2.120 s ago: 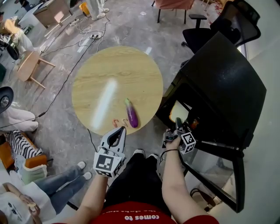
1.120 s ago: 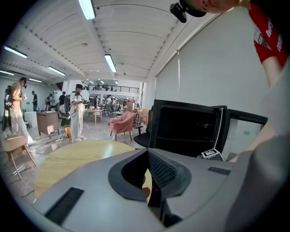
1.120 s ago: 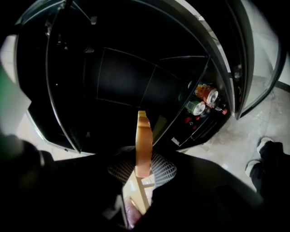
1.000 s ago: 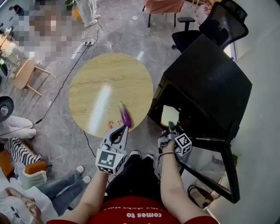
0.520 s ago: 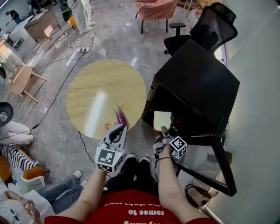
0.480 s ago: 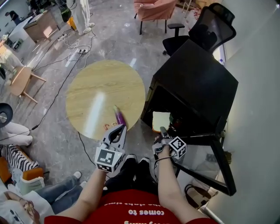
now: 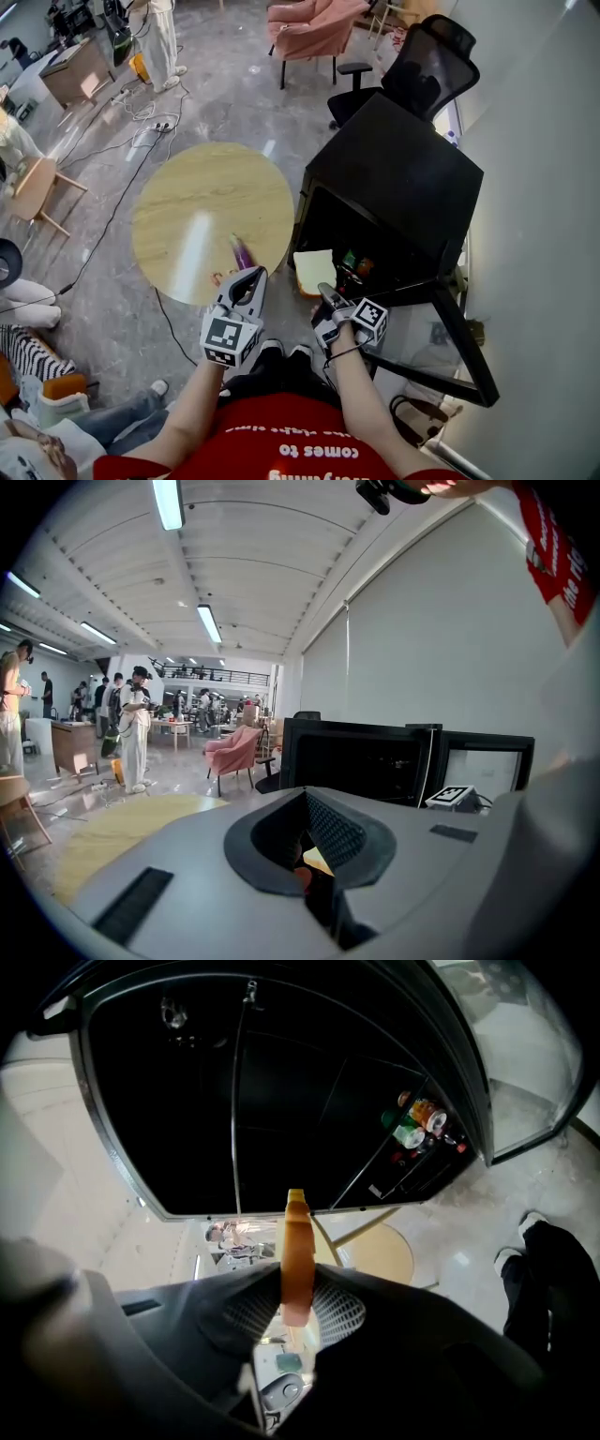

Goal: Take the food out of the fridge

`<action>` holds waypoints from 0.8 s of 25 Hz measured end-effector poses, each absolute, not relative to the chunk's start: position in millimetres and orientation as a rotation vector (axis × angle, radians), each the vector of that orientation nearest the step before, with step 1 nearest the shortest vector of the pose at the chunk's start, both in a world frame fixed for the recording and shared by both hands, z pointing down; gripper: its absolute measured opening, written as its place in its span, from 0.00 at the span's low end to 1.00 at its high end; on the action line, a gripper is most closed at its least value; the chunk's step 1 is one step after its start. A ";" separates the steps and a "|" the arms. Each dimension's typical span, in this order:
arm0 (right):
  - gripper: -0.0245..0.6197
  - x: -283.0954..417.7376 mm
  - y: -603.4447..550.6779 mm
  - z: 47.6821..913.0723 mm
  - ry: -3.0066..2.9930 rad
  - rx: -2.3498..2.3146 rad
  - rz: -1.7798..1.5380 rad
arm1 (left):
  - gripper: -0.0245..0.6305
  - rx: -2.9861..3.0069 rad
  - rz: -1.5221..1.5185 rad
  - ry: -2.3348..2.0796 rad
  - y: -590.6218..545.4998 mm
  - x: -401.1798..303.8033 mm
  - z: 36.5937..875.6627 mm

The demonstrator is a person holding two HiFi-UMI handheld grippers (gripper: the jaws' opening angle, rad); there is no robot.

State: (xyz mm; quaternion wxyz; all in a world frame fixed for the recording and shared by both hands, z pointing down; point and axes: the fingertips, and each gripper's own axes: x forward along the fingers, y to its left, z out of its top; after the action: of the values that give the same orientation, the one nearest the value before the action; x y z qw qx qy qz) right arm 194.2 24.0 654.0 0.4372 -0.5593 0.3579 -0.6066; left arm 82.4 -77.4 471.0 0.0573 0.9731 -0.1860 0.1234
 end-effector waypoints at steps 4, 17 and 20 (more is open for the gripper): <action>0.19 179.4 19.7 623.2 0.975 -1.296 -1.498 | 0.04 2.946 0.381 -0.564 -75.7 81.0 472.7; 0.19 155.2 7.0 519.3 1.373 -1.030 -1.347 | 0.04 2.976 0.414 -0.549 -64.8 68.1 472.6; 0.19 149.9 5.5 495.4 1.483 -0.973 -1.300 | 0.04 2.988 0.395 -0.562 -64.3 66.1 466.3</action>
State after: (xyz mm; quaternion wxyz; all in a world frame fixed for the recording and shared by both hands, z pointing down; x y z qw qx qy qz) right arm 149.9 5.5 495.4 0.4540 -0.3942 0.6009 -0.5268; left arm 66.1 -64.3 466.3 0.0377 0.9739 -0.1832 0.1287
